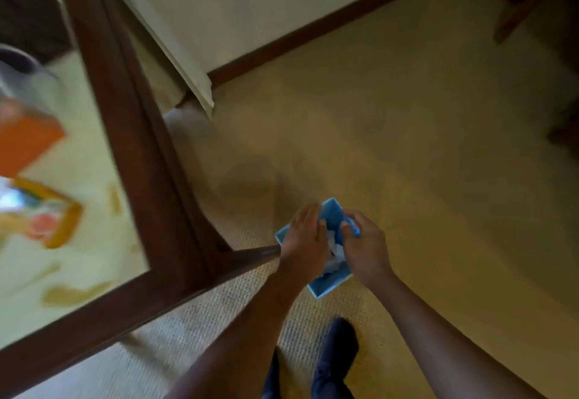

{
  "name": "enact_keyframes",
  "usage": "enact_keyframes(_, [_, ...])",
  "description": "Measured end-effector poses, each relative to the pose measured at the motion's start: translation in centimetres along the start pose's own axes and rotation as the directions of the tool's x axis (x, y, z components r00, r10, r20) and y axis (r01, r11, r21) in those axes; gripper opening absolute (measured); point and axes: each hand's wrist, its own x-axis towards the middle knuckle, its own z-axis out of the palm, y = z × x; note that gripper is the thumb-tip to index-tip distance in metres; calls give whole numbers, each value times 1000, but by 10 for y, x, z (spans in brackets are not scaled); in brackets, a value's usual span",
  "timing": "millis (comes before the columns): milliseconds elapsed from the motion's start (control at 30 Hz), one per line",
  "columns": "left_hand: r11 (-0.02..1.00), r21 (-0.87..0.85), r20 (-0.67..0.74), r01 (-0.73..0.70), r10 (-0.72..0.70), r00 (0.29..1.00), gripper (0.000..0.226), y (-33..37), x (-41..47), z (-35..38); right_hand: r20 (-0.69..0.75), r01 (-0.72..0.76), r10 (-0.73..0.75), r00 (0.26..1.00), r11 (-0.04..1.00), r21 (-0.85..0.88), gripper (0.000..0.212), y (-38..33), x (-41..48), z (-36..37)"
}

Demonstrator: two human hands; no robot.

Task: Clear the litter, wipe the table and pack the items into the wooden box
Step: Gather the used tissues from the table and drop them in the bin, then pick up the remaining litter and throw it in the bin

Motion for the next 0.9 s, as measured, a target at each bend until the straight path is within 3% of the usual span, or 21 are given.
enact_keyframes(133, [993, -75, -164, -87, 73, 984, 37, 63, -55, -100, -37, 184, -186, 982, 981, -57, 32, -106, -59, -36])
enact_keyframes(267, [977, 15, -348, -212, 204, 915, 41, 93, -110, -201, -9, 379, -383, 924, 917, -124, 31, -205, -112, -47])
enact_keyframes(400, [982, 57, -538, -180, 182, 823, 36, 86, -160, -297, 93, 520, -512, 854, 836, -176, 34, -293, -161, -25])
enact_keyframes(500, [991, 93, -593, -97, 134, 794, 36, 54, -180, -350, 189, 598, -567, 801, 768, -229, 35, -337, -192, 7])
enact_keyframes(667, [986, 150, -518, 71, 17, 855, 42, -13, -172, -424, 339, 653, -561, 755, 690, -313, 34, -368, -205, 90])
enact_keyframes(767, [968, 223, -357, 119, -32, 933, 49, -53, -146, -460, 407, 620, -469, 784, 633, -465, 40, -376, -202, 135])
enact_keyframes(900, [935, 347, -119, 69, -29, 993, 71, -87, -105, -489, 472, 538, -277, 837, 575, -617, 57, -374, -198, 172])
